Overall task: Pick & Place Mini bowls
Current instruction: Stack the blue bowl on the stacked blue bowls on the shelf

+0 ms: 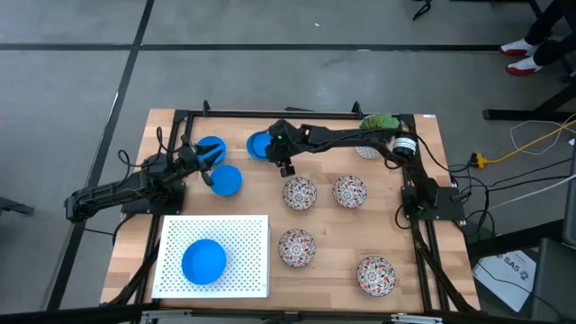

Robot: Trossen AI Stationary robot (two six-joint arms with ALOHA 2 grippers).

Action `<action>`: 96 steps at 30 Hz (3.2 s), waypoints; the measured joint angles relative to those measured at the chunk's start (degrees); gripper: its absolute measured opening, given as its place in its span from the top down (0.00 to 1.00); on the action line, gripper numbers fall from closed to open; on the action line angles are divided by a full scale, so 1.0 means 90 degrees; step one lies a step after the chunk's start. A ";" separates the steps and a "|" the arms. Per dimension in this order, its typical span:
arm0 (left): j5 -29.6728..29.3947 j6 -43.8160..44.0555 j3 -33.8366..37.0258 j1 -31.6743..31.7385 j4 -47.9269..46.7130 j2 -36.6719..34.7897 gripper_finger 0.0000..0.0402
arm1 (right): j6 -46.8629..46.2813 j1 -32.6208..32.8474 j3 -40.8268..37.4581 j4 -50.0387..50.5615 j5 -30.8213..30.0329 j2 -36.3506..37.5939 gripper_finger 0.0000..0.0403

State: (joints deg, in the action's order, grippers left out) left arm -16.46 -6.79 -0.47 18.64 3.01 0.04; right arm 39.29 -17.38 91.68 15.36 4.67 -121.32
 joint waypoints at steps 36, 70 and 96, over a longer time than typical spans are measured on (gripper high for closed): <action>-0.0001 0.0000 0.0000 0.0000 0.0000 0.0000 0.76 | -0.0803 -0.0030 0.0002 0.1007 -0.0040 0.0657 0.98; 0.0000 0.0000 0.0000 0.0000 0.0000 -0.0001 0.76 | -0.2390 0.3035 0.0362 0.0372 -0.1320 0.2431 0.99; 0.0001 0.0000 0.0000 0.0000 0.0000 -0.0001 0.76 | -0.3482 0.3961 0.0359 -0.0259 -0.1764 0.2288 0.98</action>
State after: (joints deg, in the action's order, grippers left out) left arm -16.45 -6.79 -0.47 18.65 3.01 0.03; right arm 7.94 18.26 94.91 13.03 -11.21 -100.73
